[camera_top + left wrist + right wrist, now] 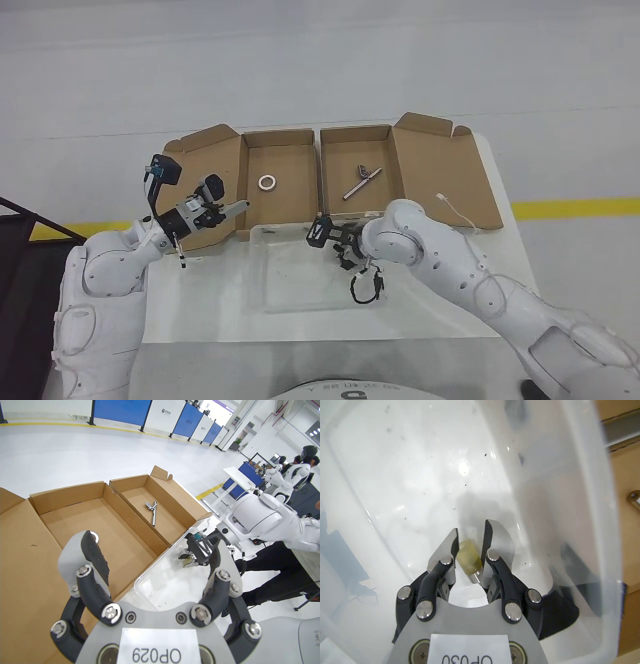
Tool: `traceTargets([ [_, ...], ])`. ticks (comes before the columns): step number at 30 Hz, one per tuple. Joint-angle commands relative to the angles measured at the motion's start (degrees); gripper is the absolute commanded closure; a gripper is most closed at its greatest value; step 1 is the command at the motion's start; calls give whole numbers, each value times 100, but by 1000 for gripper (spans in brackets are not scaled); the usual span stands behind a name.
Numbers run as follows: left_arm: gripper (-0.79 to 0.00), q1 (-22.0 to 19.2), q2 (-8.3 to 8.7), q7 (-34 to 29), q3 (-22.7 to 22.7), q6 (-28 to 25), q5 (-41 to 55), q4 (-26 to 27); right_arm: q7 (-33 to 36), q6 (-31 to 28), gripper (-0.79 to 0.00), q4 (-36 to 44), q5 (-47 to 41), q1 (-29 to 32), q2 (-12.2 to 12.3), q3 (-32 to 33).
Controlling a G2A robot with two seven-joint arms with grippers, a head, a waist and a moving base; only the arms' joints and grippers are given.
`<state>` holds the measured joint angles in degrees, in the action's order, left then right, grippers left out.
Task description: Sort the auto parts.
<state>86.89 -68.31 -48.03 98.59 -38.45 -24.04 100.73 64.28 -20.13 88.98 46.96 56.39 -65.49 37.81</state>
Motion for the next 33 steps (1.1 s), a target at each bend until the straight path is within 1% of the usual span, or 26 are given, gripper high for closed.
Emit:
traceTargets([
  [1,-785,0,0,0,0,0,0,0,-131,-70,0,124,-42,126,69,194],
  [8,-785,0,0,0,0,0,0,0,-465,-378,0,385,-410,501,247,730],
  [12,-785,0,0,0,0,0,0,0,-299,-473,-6,415,-528,561,291,813],
  [13,-785,0,0,0,0,0,0,0,-235,-492,-114,425,-517,560,293,790],
  [14,-785,0,0,0,0,0,0,0,-197,-504,-188,438,-504,559,292,761],
  [16,-785,0,0,0,0,0,0,0,-104,-548,-296,472,-465,556,282,660],
  [18,-785,0,0,0,0,0,0,0,-33,-584,-363,514,-415,544,266,547],
  [26,-785,0,0,0,0,0,0,0,269,-632,-394,521,-421,387,210,266],
  [28,-785,0,0,0,0,0,0,0,348,-630,-431,518,-381,358,200,200],
  [29,-785,0,0,0,0,0,0,0,375,-633,-468,514,-372,346,197,176],
  [30,-785,0,0,0,0,0,0,0,406,-642,-474,513,-361,337,194,151],
  [33,-785,0,0,0,0,0,0,0,503,-680,-542,521,-335,314,194,96],
])
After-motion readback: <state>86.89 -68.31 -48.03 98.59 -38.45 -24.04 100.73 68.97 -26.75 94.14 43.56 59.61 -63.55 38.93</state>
